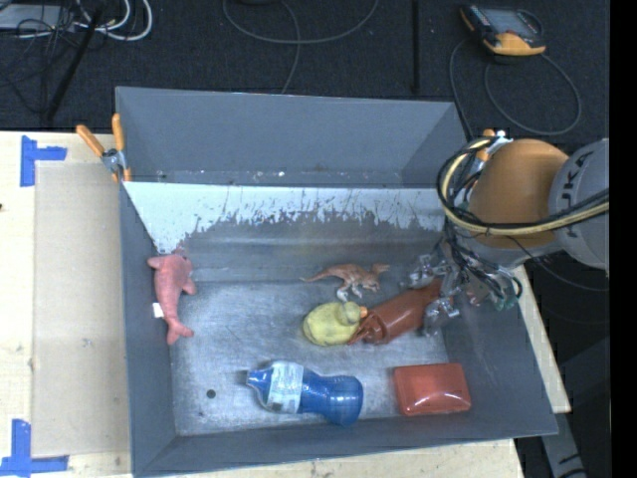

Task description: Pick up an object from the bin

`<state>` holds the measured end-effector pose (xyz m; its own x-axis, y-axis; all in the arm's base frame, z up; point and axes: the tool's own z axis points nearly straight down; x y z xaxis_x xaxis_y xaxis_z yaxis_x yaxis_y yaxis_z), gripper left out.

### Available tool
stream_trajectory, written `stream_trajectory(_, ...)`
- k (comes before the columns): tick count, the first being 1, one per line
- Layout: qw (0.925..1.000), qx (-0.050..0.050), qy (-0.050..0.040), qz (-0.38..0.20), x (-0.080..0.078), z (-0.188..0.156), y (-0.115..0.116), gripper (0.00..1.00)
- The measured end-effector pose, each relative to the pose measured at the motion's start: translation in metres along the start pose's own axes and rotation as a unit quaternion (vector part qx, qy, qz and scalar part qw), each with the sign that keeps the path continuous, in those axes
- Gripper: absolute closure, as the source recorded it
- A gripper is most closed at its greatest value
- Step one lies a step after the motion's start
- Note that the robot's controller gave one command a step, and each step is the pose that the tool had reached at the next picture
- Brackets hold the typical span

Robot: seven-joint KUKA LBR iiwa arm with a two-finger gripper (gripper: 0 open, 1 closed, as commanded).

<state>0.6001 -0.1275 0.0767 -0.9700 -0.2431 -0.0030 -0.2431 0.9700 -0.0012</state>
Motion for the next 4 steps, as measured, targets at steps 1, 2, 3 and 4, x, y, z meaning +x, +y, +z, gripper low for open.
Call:
stream_trajectory(1,1.0,0.0,-0.0001,0.0,0.0,0.0,0.0,1.0)
stream_trajectory(2,1.0,-0.002,0.0034,0.006,-0.002,-0.047,-0.008,1.0)
stream_trajectory(3,1.0,0.0,-0.0014,0.008,-0.002,-0.087,-0.012,1.0)
stream_trajectory(4,0.9999,-0.002,0.0044,0.01,0.009,-0.119,0.014,1.0)
